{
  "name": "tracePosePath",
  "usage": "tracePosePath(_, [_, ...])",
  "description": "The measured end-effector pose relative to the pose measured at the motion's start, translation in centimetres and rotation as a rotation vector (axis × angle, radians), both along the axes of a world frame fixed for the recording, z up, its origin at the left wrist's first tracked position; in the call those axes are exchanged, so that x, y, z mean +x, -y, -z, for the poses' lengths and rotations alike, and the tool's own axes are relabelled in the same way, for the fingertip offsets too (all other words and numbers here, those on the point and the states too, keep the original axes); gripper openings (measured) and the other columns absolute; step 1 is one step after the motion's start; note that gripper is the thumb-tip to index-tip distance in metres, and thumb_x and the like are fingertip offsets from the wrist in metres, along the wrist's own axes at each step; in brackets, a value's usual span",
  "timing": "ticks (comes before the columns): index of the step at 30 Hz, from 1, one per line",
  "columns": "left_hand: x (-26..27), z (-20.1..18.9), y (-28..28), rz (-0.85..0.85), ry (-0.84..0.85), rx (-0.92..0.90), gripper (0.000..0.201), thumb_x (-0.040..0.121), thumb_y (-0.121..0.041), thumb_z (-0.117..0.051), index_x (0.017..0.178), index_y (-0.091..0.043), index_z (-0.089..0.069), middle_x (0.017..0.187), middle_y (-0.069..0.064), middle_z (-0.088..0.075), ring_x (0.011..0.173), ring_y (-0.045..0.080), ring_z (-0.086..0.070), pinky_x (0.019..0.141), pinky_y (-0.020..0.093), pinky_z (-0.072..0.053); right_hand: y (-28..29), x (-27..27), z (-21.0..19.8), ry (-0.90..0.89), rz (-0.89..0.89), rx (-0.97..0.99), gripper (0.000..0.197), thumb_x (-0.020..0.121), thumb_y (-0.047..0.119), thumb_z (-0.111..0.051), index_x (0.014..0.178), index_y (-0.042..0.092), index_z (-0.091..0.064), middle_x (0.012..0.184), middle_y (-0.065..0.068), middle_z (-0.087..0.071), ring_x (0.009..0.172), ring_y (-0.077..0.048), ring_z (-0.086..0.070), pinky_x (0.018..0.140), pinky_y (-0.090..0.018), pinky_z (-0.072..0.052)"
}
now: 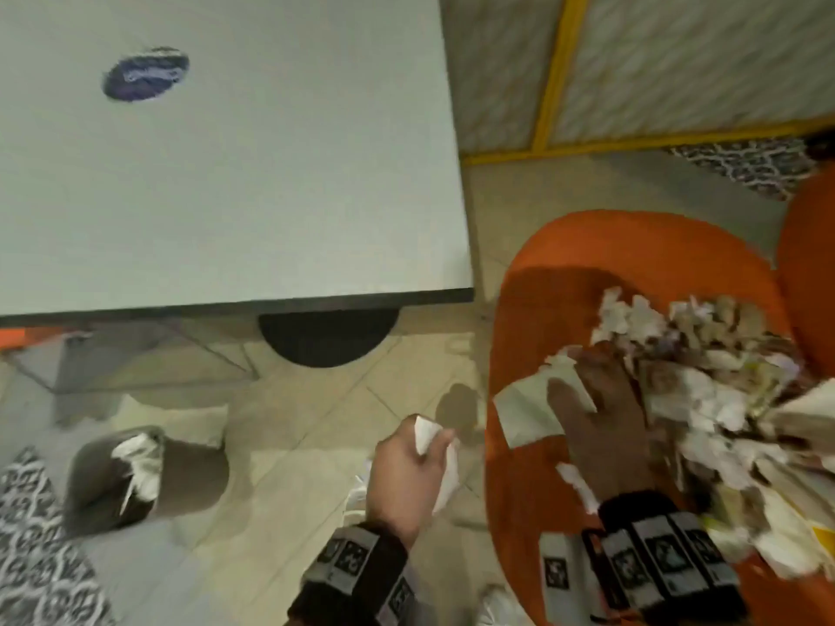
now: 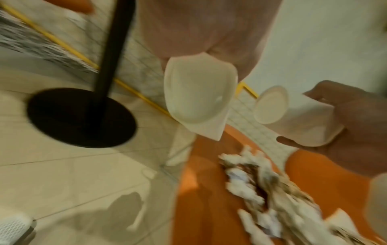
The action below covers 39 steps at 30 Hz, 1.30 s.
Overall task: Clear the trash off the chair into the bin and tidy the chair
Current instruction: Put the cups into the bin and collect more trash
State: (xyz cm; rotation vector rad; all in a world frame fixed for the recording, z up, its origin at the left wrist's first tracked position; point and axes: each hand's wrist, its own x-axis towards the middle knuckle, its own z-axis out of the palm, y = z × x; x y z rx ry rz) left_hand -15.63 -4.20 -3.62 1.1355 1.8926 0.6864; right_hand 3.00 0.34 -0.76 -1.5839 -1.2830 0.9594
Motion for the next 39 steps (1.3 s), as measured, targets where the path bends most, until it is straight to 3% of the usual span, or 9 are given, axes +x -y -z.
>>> tracePosePath(3, [-8.8,1.2,4.1,-0.213,-0.073,-0.038,0.030,0.084,-0.042,-0.062,0.073,-0.015,-0.056,0.068,0.002,-0.066,0.069,0.023,-0.063,0.064,0.035,-0.050,1.1,-8.7,1.5,-0.015,-0.238,-0.214,0.010,0.086,0.013,-0.066,0.090,0.016,-0.057,0.089,0.009,-0.059,0.088,-0.017,-0.054,0.073,-0.022,-0.040])
tracePosePath(7, [-20.8,3.5,9.3,-0.515,-0.093,-0.092,0.026,0.082,-0.038,-0.065,0.082,-0.013,-0.059,0.076,0.005,-0.067,0.077,0.026,-0.062,0.067,0.032,-0.047,3.1,-21.1,4.6,0.106,-0.491,-0.269,0.009,0.084,0.013,-0.066,0.080,0.018,-0.059,0.080,0.006,-0.060,0.076,-0.013,-0.056,0.063,-0.011,-0.039])
tracePosePath(13, [-38.6,7.9,15.8,-0.926,0.009,-0.029,0.017,0.093,-0.024,-0.052,0.085,-0.010,-0.050,0.077,0.012,-0.062,0.076,0.028,-0.059,0.067,0.029,-0.046,6.1,-41.7,9.3,0.221,-0.717,-0.422,0.024,0.087,0.025,-0.062,0.103,0.009,-0.063,0.099,-0.001,-0.058,0.093,-0.016,-0.054,0.076,-0.024,-0.038])
tracePosePath(16, [-46.5,9.6,17.4,-1.007,0.033,0.018,0.014,0.094,-0.016,-0.049,0.087,-0.005,-0.044,0.070,0.003,-0.052,0.071,0.021,-0.053,0.061,0.022,-0.039,7.5,-51.3,11.4,0.263,-0.796,-0.444,0.007,0.087,0.025,-0.060,0.085,0.019,-0.061,0.086,0.006,-0.050,0.085,-0.015,-0.049,0.069,-0.025,-0.038])
tracePosePath(19, [-54.1,12.2,17.6,-1.017,0.046,-0.079,0.009,0.091,-0.008,-0.054,0.095,-0.004,-0.047,0.075,0.006,-0.055,0.080,0.028,-0.056,0.068,0.029,-0.038,7.8,-60.1,13.9,0.343,-0.880,-0.454,0.034,0.087,0.028,-0.059,0.062,0.031,-0.037,0.071,0.012,-0.035,0.075,-0.016,-0.042,0.057,-0.021,-0.031])
tracePosePath(23, [-61.2,15.9,16.2,-0.911,-0.008,-0.224,0.024,0.088,-0.017,-0.058,0.106,-0.002,-0.053,0.092,0.009,-0.057,0.084,0.025,-0.054,0.072,0.028,-0.038,7.8,-68.7,17.6,0.471,-0.970,-0.463,0.019,0.087,0.031,-0.059,0.096,0.015,-0.061,0.101,0.000,-0.051,0.092,-0.020,-0.054,0.073,-0.026,-0.038])
tracePosePath(26, [-64.4,19.1,15.1,-0.769,0.061,-0.283,0.050,0.087,-0.032,-0.060,0.127,-0.006,-0.046,0.116,0.016,-0.059,0.108,0.033,-0.055,0.092,0.038,-0.045,7.6,-72.7,19.7,0.574,-1.073,-0.452,0.037,0.084,0.040,-0.061,0.112,0.015,-0.060,0.125,-0.005,-0.050,0.114,-0.023,-0.050,0.092,-0.030,-0.041])
tracePosePath(29, [-65.4,20.9,14.5,-0.630,0.117,-0.407,0.073,0.084,-0.045,-0.056,0.141,-0.006,-0.032,0.137,0.022,-0.044,0.127,0.037,-0.043,0.105,0.043,-0.036,7.7,-73.8,20.6,0.733,-1.157,-0.477,0.055,0.081,0.049,-0.062,0.129,0.021,-0.053,0.147,-0.005,-0.034,0.135,-0.024,-0.032,0.111,-0.036,-0.028])
tracePosePath(39, [-55.5,16.5,10.8,-0.435,0.094,-0.268,0.023,0.089,-0.014,-0.054,0.109,-0.008,-0.062,0.115,0.011,-0.055,0.107,0.027,-0.054,0.097,0.038,-0.043,7.2,-62.0,17.7,0.560,-0.899,-0.546,0.033,0.089,0.027,-0.059,0.121,0.021,-0.058,0.142,-0.001,-0.039,0.132,-0.017,-0.038,0.100,-0.020,-0.031])
